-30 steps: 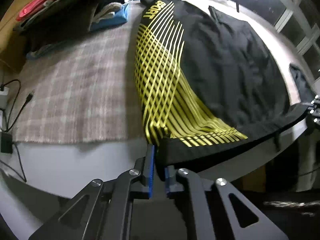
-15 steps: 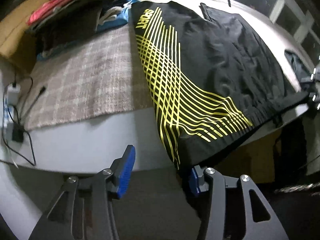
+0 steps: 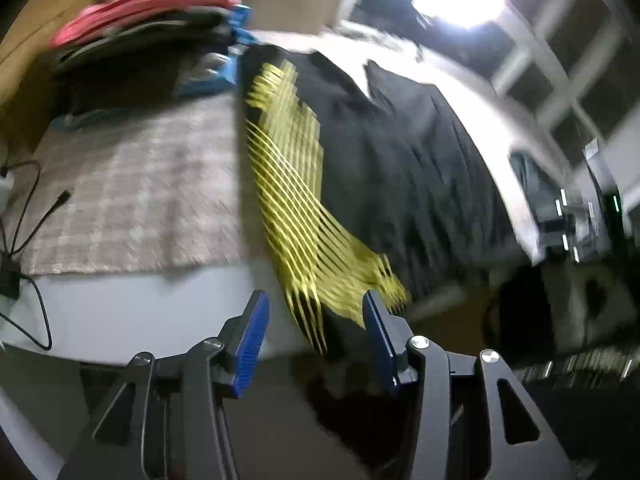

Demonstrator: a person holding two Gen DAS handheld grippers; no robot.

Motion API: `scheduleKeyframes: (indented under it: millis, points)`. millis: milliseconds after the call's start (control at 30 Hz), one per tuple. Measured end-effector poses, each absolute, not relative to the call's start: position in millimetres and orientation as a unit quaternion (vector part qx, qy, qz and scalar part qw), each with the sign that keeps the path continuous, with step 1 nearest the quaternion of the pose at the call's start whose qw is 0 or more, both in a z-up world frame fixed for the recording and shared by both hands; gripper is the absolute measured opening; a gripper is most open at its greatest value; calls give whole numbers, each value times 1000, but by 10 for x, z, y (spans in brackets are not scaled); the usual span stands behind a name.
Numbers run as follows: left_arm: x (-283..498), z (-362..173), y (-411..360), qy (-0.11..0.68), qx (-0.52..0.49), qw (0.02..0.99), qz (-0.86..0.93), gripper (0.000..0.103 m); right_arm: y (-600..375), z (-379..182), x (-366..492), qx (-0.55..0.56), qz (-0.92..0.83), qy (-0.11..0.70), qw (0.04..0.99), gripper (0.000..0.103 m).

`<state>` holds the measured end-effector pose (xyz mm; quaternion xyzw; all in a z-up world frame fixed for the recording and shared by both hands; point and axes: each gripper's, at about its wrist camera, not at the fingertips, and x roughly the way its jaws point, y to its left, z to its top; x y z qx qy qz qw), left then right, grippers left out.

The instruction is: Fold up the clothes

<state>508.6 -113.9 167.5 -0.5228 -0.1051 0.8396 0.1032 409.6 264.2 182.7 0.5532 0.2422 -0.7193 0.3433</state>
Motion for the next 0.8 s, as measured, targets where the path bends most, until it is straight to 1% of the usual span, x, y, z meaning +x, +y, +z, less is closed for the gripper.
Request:
scheduleKeyframes:
  millis: [33, 100, 233, 333, 367, 400, 433, 467, 567, 633, 667, 700, 767, 800]
  points:
    - [4905, 1641, -1112, -111, -523, 92, 840, 46, 2694, 1837, 3955, 552, -730, 227, 331, 45]
    - [4578, 1572, -1044, -113, -523, 74, 841, 43, 2721, 1859, 3747, 548, -753, 192, 309, 44]
    - [4096, 1359, -972, -80, -543, 35, 835, 43, 2706, 1850, 3367, 541, -791, 112, 262, 45]
    - [3739, 1160, -932, -56, -564, -5, 824, 44, 2707, 1750, 3087, 537, -808, 81, 228, 44]
    - [3619, 1094, -918, -48, -570, -18, 820, 41, 2733, 1698, 2991, 538, -811, 75, 217, 44]
    - [3554, 1065, -889, -44, -570, -20, 820, 34, 2758, 1645, 2895, 539, -814, 69, 207, 45]
    - [3531, 1072, -861, -39, -563, -12, 825, 24, 2783, 1592, 2798, 539, -816, 62, 197, 45]
    - [3522, 1086, -851, -33, -559, -6, 829, 2, 2812, 1540, 2717, 541, -818, 56, 189, 44]
    - [3561, 1094, -1022, -38, -552, -43, 832, 4, 2755, 1416, 2585, 546, -817, 40, 181, 45]
    - [3595, 1113, -1127, -54, -549, -54, 833, 9, 2612, 1331, 2525, 546, -816, 41, 185, 45]
    - [3607, 1141, -1147, -51, -546, -59, 834, 14, 2579, 1315, 2489, 545, -817, 44, 184, 45]
    - [3612, 1183, -1138, -41, -541, -61, 838, 24, 2552, 1310, 2452, 544, -818, 48, 180, 45]
    - [3601, 1302, -1055, -20, -524, -57, 850, 32, 2498, 1302, 2379, 542, -820, 57, 173, 45]
    - [3559, 1361, -982, -9, -516, -45, 855, 32, 2471, 1298, 2342, 541, -822, 62, 169, 45]
